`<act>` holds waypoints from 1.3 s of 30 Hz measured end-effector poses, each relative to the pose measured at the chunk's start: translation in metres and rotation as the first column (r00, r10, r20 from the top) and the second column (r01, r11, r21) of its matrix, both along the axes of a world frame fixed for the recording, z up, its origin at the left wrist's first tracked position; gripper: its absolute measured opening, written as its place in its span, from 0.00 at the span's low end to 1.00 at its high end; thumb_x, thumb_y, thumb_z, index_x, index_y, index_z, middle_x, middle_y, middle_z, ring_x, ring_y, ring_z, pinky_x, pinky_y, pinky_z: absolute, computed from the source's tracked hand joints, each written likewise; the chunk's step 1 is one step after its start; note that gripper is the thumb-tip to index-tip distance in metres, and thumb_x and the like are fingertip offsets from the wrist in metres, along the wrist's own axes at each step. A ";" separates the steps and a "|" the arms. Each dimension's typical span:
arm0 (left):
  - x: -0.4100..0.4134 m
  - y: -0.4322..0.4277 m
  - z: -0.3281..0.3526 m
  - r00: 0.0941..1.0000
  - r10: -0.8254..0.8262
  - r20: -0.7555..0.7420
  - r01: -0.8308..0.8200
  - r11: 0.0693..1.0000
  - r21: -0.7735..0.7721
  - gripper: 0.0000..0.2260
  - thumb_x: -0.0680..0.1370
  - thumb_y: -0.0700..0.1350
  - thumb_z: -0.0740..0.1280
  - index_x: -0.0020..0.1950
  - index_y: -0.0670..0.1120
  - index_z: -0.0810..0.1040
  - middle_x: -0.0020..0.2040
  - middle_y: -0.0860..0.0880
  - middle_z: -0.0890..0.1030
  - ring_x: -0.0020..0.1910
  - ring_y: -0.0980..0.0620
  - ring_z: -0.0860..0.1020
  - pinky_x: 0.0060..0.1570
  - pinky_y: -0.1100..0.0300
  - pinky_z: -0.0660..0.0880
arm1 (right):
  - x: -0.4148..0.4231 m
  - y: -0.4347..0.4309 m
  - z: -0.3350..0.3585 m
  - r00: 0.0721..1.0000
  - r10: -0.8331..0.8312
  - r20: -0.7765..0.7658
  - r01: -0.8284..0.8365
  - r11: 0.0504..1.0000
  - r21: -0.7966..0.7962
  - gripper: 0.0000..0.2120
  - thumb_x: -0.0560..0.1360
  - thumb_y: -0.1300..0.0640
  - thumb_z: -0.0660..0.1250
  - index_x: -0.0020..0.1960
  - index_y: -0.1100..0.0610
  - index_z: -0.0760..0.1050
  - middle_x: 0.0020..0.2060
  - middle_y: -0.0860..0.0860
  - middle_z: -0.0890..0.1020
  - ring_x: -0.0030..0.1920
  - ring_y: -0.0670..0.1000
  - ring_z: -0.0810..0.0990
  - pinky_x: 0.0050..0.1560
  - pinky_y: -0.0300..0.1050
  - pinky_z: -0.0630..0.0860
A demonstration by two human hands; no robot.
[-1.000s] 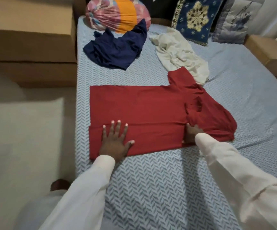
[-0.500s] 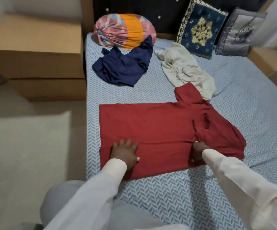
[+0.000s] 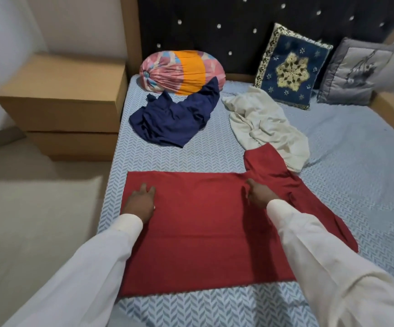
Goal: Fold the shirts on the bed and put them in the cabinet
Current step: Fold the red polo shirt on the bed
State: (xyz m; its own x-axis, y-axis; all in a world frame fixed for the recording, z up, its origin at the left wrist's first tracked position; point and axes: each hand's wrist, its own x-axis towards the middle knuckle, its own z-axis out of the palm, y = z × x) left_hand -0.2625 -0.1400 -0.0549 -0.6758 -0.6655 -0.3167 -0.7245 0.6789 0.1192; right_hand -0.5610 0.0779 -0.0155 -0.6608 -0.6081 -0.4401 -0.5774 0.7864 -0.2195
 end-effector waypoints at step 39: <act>0.097 0.021 0.009 0.946 -0.259 -0.196 0.158 0.894 -0.419 0.05 0.68 0.43 0.66 0.34 0.48 0.81 0.31 0.50 0.77 0.37 0.43 0.74 0.36 0.54 0.68 | 0.037 0.096 -0.026 0.930 -0.184 -0.318 0.036 0.908 -0.417 0.09 0.65 0.60 0.75 0.45 0.53 0.81 0.42 0.55 0.74 0.48 0.61 0.75 0.43 0.50 0.74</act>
State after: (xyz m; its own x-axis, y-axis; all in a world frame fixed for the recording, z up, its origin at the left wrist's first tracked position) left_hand -0.1655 -0.1194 -0.0458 -0.8341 -0.5359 0.1307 -0.5442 0.8381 -0.0365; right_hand -0.5243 0.1741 -0.0414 -0.7976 -0.5964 0.0896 -0.5886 0.7374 -0.3313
